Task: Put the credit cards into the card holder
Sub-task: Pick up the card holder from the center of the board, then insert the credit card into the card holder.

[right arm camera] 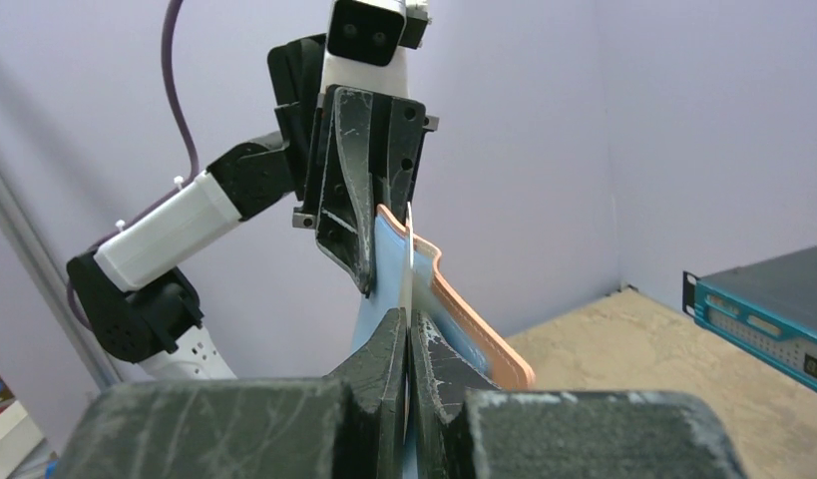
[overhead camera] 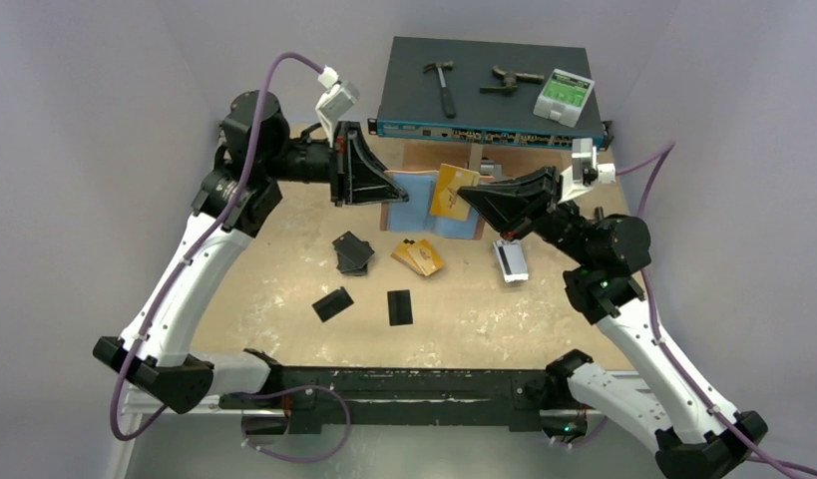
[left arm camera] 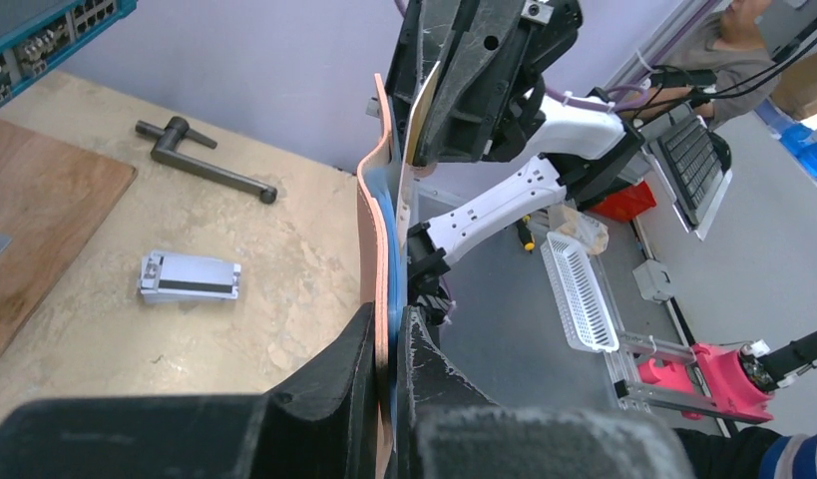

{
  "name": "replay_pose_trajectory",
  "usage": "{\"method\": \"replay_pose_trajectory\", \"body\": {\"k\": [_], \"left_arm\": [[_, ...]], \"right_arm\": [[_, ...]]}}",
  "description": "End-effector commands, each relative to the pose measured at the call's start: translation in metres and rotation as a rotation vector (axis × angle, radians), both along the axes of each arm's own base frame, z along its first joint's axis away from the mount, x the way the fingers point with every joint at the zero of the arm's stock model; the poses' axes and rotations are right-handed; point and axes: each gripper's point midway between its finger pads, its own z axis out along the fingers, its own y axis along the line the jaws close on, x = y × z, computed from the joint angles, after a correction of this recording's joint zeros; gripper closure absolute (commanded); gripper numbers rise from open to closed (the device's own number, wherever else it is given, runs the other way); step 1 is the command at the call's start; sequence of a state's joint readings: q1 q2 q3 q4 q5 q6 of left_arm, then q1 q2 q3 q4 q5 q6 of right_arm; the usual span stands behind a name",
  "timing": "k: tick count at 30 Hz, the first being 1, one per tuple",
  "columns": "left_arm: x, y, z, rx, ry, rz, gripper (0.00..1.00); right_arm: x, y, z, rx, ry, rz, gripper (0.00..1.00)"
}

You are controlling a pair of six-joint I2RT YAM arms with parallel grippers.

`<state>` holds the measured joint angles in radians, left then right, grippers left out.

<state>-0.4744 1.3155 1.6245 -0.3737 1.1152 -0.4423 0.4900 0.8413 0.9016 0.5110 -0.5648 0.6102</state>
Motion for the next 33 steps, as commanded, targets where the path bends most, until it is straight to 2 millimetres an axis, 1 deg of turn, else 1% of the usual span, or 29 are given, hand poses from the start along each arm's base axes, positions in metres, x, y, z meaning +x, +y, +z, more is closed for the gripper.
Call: {"method": "replay_pose_trajectory", "body": {"k": [1,5,8,12,18,21,26,28,33], "left_arm": [[-0.037,0.014,0.040,-0.092,-0.087,-0.056,1.00],[-0.039,0.015,0.045,-0.108,-0.084,-0.038,1.00],[-0.039,0.016,0.049,-0.116,-0.085,-0.024,1.00],[-0.036,0.015,0.051,-0.123,-0.082,-0.004,1.00],[-0.034,0.015,0.051,-0.125,-0.079,0.007,1.00],[-0.033,0.015,0.050,-0.124,-0.078,0.015,1.00],[-0.031,0.015,0.049,-0.120,-0.073,0.023,1.00],[-0.033,0.015,0.050,-0.122,-0.076,0.021,1.00],[-0.035,0.017,0.049,-0.120,-0.077,0.023,1.00]], "right_arm": [[-0.016,-0.009,0.027,0.066,-0.075,0.007,1.00],[-0.021,-0.018,0.032,0.107,-0.085,-0.024,1.00],[-0.020,-0.018,0.033,0.120,-0.077,-0.021,1.00],[-0.019,-0.011,0.032,0.135,-0.065,0.005,1.00],[-0.014,0.004,0.025,0.138,-0.040,0.025,1.00],[-0.011,0.006,0.024,0.148,-0.029,0.009,1.00],[-0.005,0.003,0.023,0.128,-0.019,-0.059,1.00],[0.000,0.002,0.018,0.120,-0.005,-0.089,1.00],[0.005,-0.007,0.014,0.120,-0.002,-0.155,1.00]]}}
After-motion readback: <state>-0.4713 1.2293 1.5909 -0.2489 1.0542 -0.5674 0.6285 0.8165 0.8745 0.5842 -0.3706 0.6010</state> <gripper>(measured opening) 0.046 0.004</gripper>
